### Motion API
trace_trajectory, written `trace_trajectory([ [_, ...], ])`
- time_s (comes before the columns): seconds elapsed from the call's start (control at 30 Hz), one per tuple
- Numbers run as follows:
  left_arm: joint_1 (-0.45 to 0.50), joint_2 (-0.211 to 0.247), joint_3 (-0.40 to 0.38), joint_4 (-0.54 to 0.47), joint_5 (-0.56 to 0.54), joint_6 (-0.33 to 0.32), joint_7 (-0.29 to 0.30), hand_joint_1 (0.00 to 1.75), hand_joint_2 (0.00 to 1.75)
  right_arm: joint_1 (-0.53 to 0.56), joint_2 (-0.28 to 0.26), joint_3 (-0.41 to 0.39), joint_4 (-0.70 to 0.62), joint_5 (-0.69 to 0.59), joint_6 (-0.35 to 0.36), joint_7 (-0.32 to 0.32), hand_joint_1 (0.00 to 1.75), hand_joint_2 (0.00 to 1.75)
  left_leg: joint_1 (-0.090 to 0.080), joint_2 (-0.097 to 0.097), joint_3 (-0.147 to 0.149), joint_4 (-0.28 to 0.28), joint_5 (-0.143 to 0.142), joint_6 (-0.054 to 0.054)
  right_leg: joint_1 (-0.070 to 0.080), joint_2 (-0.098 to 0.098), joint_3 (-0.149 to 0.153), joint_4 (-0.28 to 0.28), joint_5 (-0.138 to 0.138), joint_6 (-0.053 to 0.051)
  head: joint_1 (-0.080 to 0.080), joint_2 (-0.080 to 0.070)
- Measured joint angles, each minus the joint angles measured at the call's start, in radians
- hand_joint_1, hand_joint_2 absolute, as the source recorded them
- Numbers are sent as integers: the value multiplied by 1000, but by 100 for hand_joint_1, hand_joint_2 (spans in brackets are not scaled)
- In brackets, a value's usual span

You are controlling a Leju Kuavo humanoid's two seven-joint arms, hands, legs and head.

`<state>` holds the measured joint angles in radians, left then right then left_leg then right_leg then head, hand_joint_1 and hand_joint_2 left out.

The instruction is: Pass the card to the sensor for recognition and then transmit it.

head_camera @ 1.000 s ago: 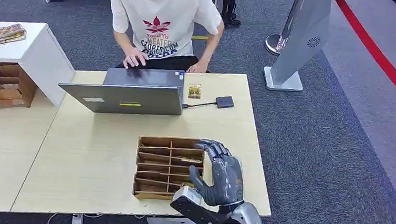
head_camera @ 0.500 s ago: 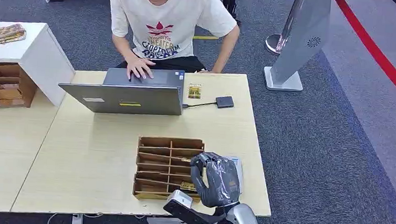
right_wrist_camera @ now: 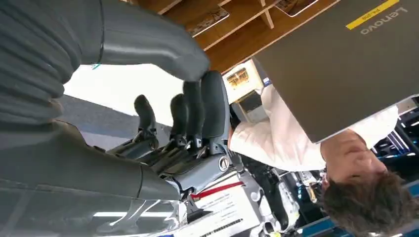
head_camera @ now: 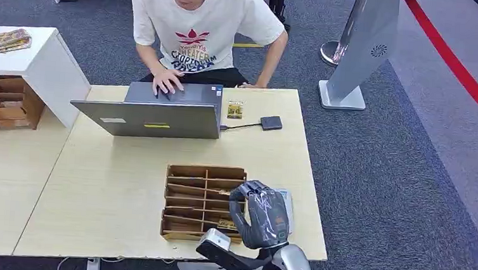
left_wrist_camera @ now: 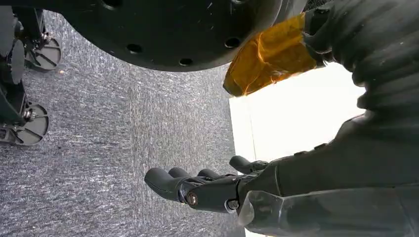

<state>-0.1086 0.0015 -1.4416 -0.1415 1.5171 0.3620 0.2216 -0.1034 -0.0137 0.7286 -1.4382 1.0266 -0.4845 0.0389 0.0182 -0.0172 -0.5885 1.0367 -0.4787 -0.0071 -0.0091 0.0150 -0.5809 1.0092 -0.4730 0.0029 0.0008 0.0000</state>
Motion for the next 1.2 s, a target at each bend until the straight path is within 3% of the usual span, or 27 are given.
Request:
trace_trajectory([
  [0.07, 0, 0, 0, 0, 0, 0, 0, 0, 175, -4, 0, 6, 4, 0, 1, 0, 91, 175, 0, 0, 0, 0, 0, 0, 0, 0, 0, 0, 0, 0, 0, 0],
  [0.2, 0, 0, 0, 0, 0, 0, 0, 0, 175, -20, 0, 20, 19, 3, 11, 0, 79, 175, 0, 0, 0, 0, 0, 0, 0, 0, 0, 0, 0, 0, 0, 0],
  [0.27, 0, 0, 0, 0, 0, -2, 0, 0, 175, -26, 0, 24, 28, 5, 14, 0, 84, 175, 0, 0, 0, 0, 0, 0, 0, 0, 0, 0, 0, 0, 0, 0],
  [0.33, 0, 0, -1, 0, 0, -3, 0, 0, 175, -35, 0, 27, 39, 5, 17, 3, 73, 175, 0, 0, 0, 0, 0, 0, 0, 0, 0, 0, 0, 0, 0, 0],
  [0.47, 0, 0, -3, 0, 0, -5, 0, 0, 175, -52, 1, 36, 73, 2, 31, 15, 70, 175, 0, 0, 0, 0, 0, 0, 0, 0, 0, 0, 0, 0, 0, 0],
  [0.87, 0, 0, -10, 0, 0, -6, 0, 0, 175, -80, 15, 39, 154, 6, 32, 34, 73, 175, 0, 0, 0, 0, 0, 0, 0, 0, 0, 0, 0, 0, 0, 0],
  [0.93, 0, 0, -10, 0, -1, -6, -1, 0, 175, -82, 17, 39, 161, 6, 32, 34, 66, 175, 0, 0, 0, 0, 0, 0, 0, 0, 0, 0, 0, 0, 0, 0],
  [1.2, 0, 0, -11, 0, -2, -10, -2, 0, 175, -102, 32, 39, 201, 10, 36, 44, 80, 175, 0, 0, 0, 0, 0, 0, 0, 0, 0, 0, 0, 0, 0, 0],
])
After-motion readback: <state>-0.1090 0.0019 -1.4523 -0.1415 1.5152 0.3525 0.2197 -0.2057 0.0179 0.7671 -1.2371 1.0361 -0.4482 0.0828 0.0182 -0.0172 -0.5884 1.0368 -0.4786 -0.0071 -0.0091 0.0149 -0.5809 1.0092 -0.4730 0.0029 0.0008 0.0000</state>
